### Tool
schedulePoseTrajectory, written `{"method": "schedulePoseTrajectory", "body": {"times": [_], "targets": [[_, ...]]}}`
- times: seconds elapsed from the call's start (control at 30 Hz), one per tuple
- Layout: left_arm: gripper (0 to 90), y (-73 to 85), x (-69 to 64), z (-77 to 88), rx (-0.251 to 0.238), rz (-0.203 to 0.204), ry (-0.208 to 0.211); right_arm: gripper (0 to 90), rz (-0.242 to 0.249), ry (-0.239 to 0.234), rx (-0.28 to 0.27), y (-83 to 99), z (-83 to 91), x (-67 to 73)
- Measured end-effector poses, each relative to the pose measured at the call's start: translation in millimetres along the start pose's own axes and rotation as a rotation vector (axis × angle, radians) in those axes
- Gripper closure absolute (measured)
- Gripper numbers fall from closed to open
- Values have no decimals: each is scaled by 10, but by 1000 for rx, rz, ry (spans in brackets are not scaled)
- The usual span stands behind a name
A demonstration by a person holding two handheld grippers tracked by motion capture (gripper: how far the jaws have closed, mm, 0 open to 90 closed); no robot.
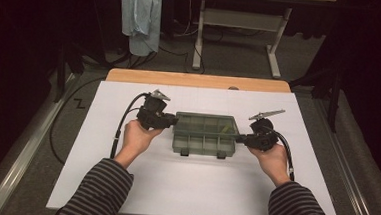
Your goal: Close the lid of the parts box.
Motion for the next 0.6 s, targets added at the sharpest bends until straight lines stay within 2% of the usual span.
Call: {"method": "schedulePoseTrajectory", "body": {"times": [0.13, 0.6], "targets": [[752, 10, -19, -26, 11, -10, 1, 900, -4, -1, 2, 17, -8, -11], [753, 100, -27, -83, 25, -5, 3, 900, -17, 10, 8, 69, 12, -59]]}}
Point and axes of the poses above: each handheld gripper's, and its own axes: z roughly backward along the jaws, y roughly out of its underside, x roughly to its left, the point moved 7 cm from there along -z, roughly forward along the jaws, and after that the axes turned 1 degree about x, right-handed, at the moved point
